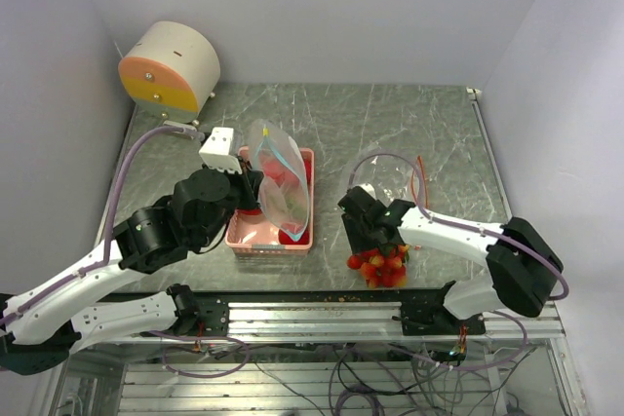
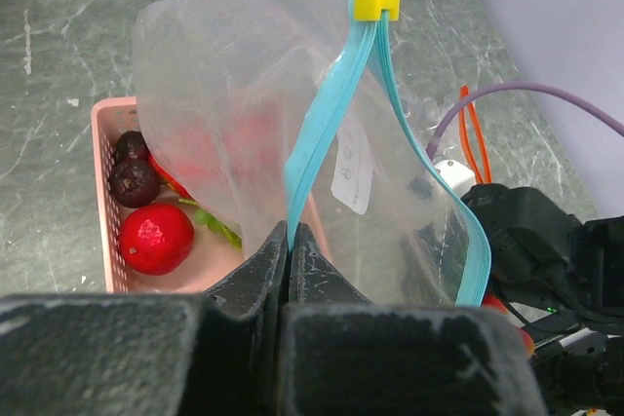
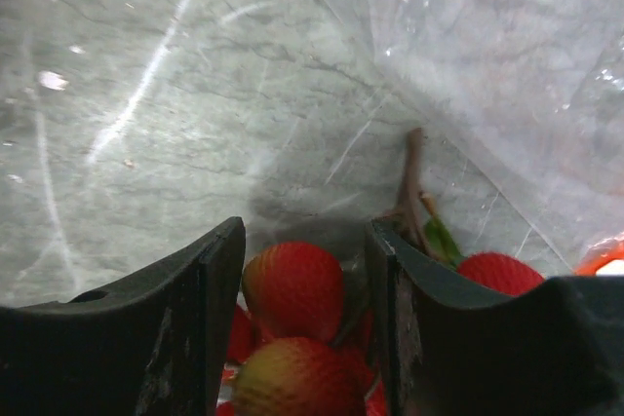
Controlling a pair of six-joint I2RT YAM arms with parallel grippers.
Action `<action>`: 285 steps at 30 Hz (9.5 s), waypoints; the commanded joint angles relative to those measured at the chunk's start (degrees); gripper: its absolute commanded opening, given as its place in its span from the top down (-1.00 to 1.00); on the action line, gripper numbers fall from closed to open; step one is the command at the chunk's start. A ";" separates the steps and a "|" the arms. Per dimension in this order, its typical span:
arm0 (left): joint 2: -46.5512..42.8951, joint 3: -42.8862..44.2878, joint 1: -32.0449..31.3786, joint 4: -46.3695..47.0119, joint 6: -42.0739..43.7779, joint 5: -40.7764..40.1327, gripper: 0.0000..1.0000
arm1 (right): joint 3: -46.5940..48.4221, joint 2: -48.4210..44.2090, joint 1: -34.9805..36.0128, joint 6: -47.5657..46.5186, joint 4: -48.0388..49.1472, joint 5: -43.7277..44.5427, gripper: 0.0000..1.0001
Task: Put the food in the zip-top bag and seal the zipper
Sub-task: Pick up the fake fruit from the center of the board, then place the fake fruit in the zipper food storage bag, then adjust the zipper food storage bag at the center of the board, then move the bin to the center of the board, then pick up the fake fruit from the bin.
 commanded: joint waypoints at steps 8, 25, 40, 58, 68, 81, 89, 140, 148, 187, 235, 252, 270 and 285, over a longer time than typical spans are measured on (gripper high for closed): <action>-0.28 -0.72 0.09 -0.32 -0.33 -1.69 0.86 | -1.88 1.08 -0.20 1.41 1.08 3.16 0.61; -1.00 -1.22 0.08 -1.07 -0.96 -2.58 0.86 | 8.66 -20.63 -0.23 -5.35 5.44 0.64 1.00; 1.80 -1.86 0.07 1.25 -1.26 -0.42 0.86 | 0.71 -27.49 -0.21 -5.62 13.44 -2.19 1.00; 19.47 8.94 0.09 8.57 -1.02 13.64 0.87 | 25.39 -33.59 -0.17 -14.42 13.18 -29.04 1.00; 25.33 8.85 0.06 12.95 -1.97 17.47 0.86 | 25.43 -32.89 -0.17 -11.88 22.56 -40.46 1.00; 23.49 11.82 0.04 20.66 -7.42 27.80 0.86 | 16.83 -36.21 -0.21 -9.41 37.93 -27.76 1.00; 24.75 6.15 0.08 39.37 -17.97 39.04 0.86 | 18.33 -39.15 -0.15 -11.16 36.54 -17.08 1.00; 21.38 -12.87 2.01 47.81 -25.35 32.98 0.86 | 9.55 -39.02 -0.20 -2.81 3.87 18.74 -0.54; 17.54 -11.29 1.99 43.24 -22.86 31.00 0.87 | 5.69 -37.12 -0.17 0.25 -2.02 15.23 -0.53; -2.67 13.61 2.01 -14.13 -3.45 -12.38 0.86 | 30.16 -2.93 7.58 -0.60 42.39 -22.34 1.00; -12.11 -3.78 2.01 -19.86 -11.25 -13.67 0.86 | 8.02 7.07 2.83 -0.11 17.13 10.64 1.00; -3.01 -3.96 1.99 -2.83 -4.27 -2.43 0.86 | -0.12 -5.80 -2.07 4.90 8.37 21.54 0.55; 0.09 -9.79 2.02 0.49 -5.12 -1.12 0.86 | 5.68 -2.34 -2.08 -8.81 25.01 2.52 -0.32; -3.07 -9.71 1.98 -2.87 -4.50 -2.88 0.86 | 5.88 10.74 -3.48 -8.67 30.91 0.24 -0.33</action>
